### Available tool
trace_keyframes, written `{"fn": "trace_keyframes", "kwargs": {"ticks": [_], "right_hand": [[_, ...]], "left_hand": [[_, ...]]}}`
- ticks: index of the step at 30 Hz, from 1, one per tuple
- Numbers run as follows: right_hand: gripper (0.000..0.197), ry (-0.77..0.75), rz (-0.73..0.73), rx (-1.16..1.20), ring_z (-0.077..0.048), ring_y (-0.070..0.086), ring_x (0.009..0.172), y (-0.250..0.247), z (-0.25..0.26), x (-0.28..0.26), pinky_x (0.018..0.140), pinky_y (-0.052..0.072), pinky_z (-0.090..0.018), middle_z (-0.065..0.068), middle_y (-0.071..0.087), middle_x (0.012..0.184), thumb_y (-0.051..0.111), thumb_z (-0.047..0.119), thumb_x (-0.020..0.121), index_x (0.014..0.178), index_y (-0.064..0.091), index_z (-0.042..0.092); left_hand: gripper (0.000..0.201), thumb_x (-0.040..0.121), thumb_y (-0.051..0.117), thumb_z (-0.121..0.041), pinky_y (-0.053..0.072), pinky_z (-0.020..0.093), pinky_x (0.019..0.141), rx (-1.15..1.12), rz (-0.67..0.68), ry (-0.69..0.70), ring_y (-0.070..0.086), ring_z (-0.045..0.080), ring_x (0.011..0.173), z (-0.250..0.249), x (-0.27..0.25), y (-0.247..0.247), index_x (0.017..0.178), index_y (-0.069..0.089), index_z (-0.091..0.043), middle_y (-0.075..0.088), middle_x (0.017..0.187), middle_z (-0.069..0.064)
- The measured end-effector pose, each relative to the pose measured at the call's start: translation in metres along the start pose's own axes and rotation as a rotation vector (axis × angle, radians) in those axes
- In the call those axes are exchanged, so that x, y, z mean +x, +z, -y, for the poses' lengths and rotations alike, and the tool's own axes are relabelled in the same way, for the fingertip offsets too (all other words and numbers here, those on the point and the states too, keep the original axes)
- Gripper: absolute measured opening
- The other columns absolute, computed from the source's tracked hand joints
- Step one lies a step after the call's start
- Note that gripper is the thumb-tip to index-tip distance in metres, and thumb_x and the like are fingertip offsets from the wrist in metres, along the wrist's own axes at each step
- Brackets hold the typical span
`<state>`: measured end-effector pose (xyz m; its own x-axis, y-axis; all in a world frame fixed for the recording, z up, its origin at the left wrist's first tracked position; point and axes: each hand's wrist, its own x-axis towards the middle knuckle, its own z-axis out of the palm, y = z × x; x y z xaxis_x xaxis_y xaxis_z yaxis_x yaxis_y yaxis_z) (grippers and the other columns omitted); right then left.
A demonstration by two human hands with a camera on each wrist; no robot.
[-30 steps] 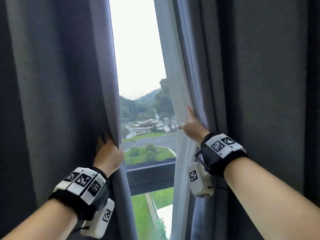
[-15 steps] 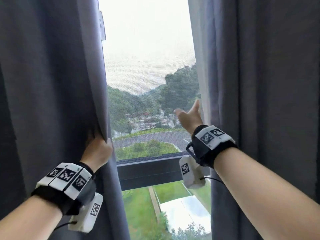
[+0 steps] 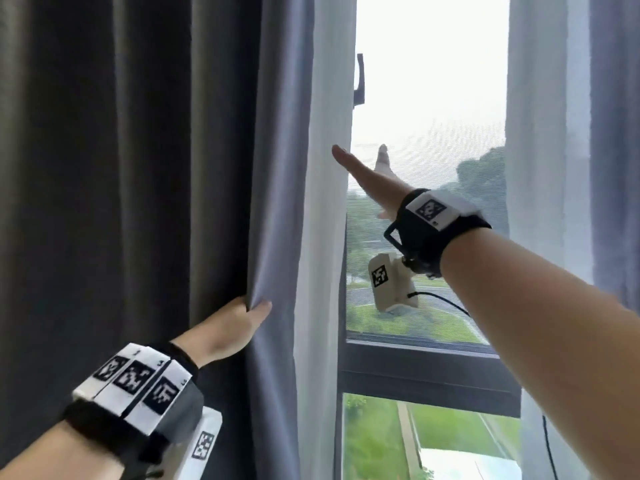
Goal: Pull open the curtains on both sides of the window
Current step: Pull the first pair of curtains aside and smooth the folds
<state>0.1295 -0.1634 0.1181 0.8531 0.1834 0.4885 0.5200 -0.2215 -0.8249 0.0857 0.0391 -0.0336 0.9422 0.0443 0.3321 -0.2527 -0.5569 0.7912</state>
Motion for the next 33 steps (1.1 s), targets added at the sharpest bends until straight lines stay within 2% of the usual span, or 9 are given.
{"fn": "trace_keyframes", "kwargs": {"ticks": [5, 8, 12, 16, 19, 23, 27, 28, 33], "right_hand": [[0.121, 0.011, 0.103, 0.098, -0.031, 0.012, 0.145, 0.024, 0.01, 0.022, 0.113, 0.017, -0.058, -0.005, 0.001, 0.16, 0.052, 0.081, 0.062, 0.148, -0.012, 0.025], [0.109, -0.041, 0.267, 0.268, -0.029, 0.005, 0.145, 0.05, 0.017, 0.02, 0.105, 0.018, -0.069, 0.007, -0.014, 0.158, 0.049, 0.075, 0.071, 0.143, -0.023, 0.036], [0.133, -0.102, 0.484, 0.189, -0.024, 0.003, 0.147, 0.086, 0.037, 0.012, 0.113, 0.015, -0.061, 0.005, -0.01, 0.16, 0.057, 0.081, 0.047, 0.145, -0.02, 0.034], [0.144, -0.174, 0.509, 0.183, -0.021, 0.01, 0.146, 0.104, 0.052, 0.001, 0.115, 0.015, -0.054, 0.003, -0.007, 0.16, 0.066, 0.076, 0.043, 0.139, -0.032, 0.034], [0.142, -0.209, 0.485, 0.211, -0.015, -0.001, 0.146, 0.119, 0.058, -0.008, 0.114, 0.006, -0.041, 0.008, -0.016, 0.158, 0.068, 0.072, 0.049, 0.138, -0.034, 0.029], [0.135, -0.231, 0.563, 0.243, -0.016, 0.004, 0.145, 0.137, 0.067, -0.017, 0.112, 0.011, -0.041, 0.011, -0.007, 0.158, 0.068, 0.066, 0.059, 0.138, -0.035, 0.032], [0.131, -0.251, 0.551, 0.252, -0.017, 0.009, 0.145, 0.146, 0.068, -0.016, 0.113, 0.016, -0.04, 0.008, 0.0, 0.158, 0.072, 0.061, 0.062, 0.143, -0.026, 0.03], [0.129, -0.256, 0.486, 0.243, -0.018, 0.012, 0.144, 0.147, 0.065, -0.012, 0.112, 0.018, -0.039, 0.004, 0.002, 0.158, 0.073, 0.057, 0.065, 0.144, -0.024, 0.027], [0.126, -0.119, 0.187, -0.126, -0.037, 0.006, 0.144, 0.144, 0.045, 0.002, 0.115, 0.017, -0.051, -0.018, -0.005, 0.157, 0.067, 0.062, 0.068, 0.143, -0.027, 0.024]], "left_hand": [[0.039, 0.095, 0.038, -0.037, 0.035, 0.022, 0.099, 0.064, -0.06, -0.057, 0.052, 0.006, 0.113, 0.01, -0.027, -0.04, 0.127, 0.052, -0.019, 0.06, 0.115, -0.013], [0.044, 0.094, 0.041, -0.039, 0.035, 0.019, 0.097, 0.154, -0.163, -0.046, 0.049, 0.007, 0.118, 0.015, -0.032, -0.047, 0.134, 0.043, -0.022, 0.053, 0.124, -0.013], [0.067, 0.082, 0.051, -0.052, 0.035, -0.002, 0.079, 0.116, -0.179, 0.054, 0.044, -0.003, 0.117, 0.019, -0.033, -0.04, 0.141, 0.026, -0.03, 0.043, 0.131, -0.019], [0.089, 0.064, 0.07, -0.06, 0.036, -0.001, 0.084, -0.002, -0.151, 0.2, 0.042, -0.021, 0.114, 0.017, -0.031, -0.022, 0.137, 0.024, -0.037, 0.045, 0.129, -0.024], [0.096, 0.057, 0.08, -0.044, 0.041, 0.003, 0.085, -0.049, -0.214, 0.234, 0.05, -0.009, 0.114, 0.018, -0.023, -0.008, 0.136, 0.029, -0.028, 0.053, 0.127, -0.013], [0.085, 0.055, 0.082, -0.026, 0.046, 0.019, 0.083, -0.079, -0.438, 0.173, 0.06, 0.012, 0.102, 0.019, -0.016, -0.005, 0.127, 0.041, -0.011, 0.062, 0.106, -0.001], [0.022, 0.068, 0.069, -0.008, 0.043, 0.028, 0.074, -0.083, -0.646, 0.022, 0.062, 0.028, 0.084, 0.032, -0.014, -0.019, 0.081, 0.054, -0.018, 0.061, 0.078, 0.002], [0.021, 0.074, 0.064, -0.003, 0.043, 0.029, 0.072, -0.052, -0.665, -0.033, 0.063, 0.033, 0.085, 0.036, -0.015, -0.025, 0.071, 0.051, -0.019, 0.06, 0.072, 0.002], [0.01, 0.079, 0.064, -0.013, 0.046, 0.028, 0.067, 0.125, -0.715, -0.089, 0.063, 0.03, 0.077, 0.049, -0.03, -0.056, 0.082, 0.06, -0.004, 0.067, 0.077, 0.01]]}}
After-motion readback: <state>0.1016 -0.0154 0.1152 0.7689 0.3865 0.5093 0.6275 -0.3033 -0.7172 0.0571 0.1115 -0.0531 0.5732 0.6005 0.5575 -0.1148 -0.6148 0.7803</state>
